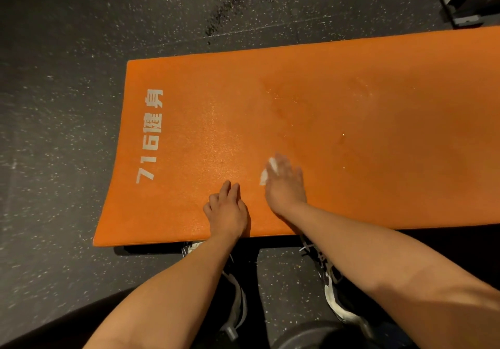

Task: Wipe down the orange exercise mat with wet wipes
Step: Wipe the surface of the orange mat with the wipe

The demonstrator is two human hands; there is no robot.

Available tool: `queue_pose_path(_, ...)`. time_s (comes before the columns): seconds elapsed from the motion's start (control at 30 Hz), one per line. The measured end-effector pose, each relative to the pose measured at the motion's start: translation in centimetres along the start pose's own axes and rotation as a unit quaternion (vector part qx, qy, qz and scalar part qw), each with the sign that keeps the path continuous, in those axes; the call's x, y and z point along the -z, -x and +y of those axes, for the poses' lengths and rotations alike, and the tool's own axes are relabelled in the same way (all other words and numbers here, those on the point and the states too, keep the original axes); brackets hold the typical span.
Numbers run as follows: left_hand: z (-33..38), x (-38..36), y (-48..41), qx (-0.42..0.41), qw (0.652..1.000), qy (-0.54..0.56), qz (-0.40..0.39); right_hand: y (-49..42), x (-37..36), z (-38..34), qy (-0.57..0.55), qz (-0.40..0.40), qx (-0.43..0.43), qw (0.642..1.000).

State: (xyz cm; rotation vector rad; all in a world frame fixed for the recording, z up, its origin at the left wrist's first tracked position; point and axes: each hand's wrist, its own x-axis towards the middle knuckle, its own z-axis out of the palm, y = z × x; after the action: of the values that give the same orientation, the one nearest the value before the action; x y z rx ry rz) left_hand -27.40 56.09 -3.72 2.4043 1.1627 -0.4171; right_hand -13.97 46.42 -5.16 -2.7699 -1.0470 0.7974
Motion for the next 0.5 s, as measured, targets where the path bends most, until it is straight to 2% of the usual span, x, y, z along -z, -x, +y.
queue_pose_path(0.03, 0.0, -0.1, 0.0, 0.003, 1.0, 0.003, 0.0, -0.2, 0.1, 0.3, -0.02, 0.012, -0.049, 0.999)
queue_pose_path(0.1, 0.0, -0.2, 0.1, 0.004, 1.0, 0.011, 0.001, -0.1, -0.2, -0.1, -0.034, 0.017, -0.064, 0.997)
queue_pose_path(0.27, -0.1, -0.1, 0.1, 0.001, 0.999, 0.033, -0.005, 0.6, -1.3, -3.5, -0.046, -0.045, 0.118, 0.991)
queue_pose_path(0.33, 0.0, 0.0, 0.2, -0.001, 0.999, 0.035, -0.01, 0.4, -1.1, -3.5, -0.018, -0.069, 0.157, 0.985)
queue_pose_path(0.4, 0.0, 0.1, 0.4, -0.005, 1.0, 0.024, -0.017, 0.1, -0.7, -2.5, 0.001, -0.052, 0.14, 0.989)
queue_pose_path(0.5, 0.1, 0.3, 0.7, -0.005, 1.0, 0.008, -0.028, 0.0, -0.1, -0.9, -0.017, -0.023, 0.018, 0.999)
